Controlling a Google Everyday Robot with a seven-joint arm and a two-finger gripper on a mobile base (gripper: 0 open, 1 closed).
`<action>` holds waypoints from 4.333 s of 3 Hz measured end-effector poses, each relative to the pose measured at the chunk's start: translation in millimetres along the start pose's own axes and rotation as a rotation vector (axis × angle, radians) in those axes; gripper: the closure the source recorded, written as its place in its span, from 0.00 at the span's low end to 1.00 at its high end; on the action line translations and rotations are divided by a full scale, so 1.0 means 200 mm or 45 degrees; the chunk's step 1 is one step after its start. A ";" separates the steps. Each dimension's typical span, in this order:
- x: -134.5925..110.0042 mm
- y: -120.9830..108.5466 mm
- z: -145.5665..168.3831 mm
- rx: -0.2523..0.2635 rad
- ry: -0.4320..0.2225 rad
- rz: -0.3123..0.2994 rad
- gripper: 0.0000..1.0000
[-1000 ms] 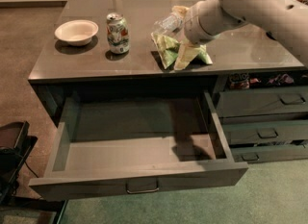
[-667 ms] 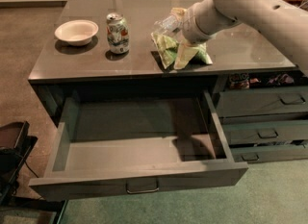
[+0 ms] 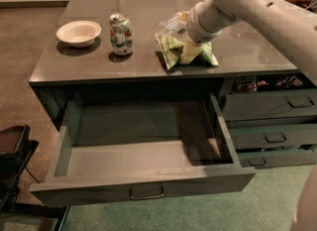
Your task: Place green jalapeno chip bag into top drawer
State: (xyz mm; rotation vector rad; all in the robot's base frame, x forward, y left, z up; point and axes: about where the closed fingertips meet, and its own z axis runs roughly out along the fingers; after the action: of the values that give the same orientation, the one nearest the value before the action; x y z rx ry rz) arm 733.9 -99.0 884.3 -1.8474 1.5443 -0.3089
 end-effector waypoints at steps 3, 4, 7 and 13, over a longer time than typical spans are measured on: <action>-0.07 -0.12 -0.06 -0.339 0.301 -0.114 0.96; -0.05 -0.01 -0.09 -0.456 0.330 -0.105 1.00; -0.06 0.08 -0.52 -0.346 0.197 0.155 1.00; -0.10 0.77 -0.66 -0.548 -0.183 0.779 1.00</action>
Offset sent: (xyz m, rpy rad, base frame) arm -0.0016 -0.0011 0.0420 -0.4262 0.3363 -0.0276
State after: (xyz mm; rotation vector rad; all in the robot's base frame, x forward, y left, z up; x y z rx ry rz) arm 534.2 -134.3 886.4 -1.5387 2.0852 0.4589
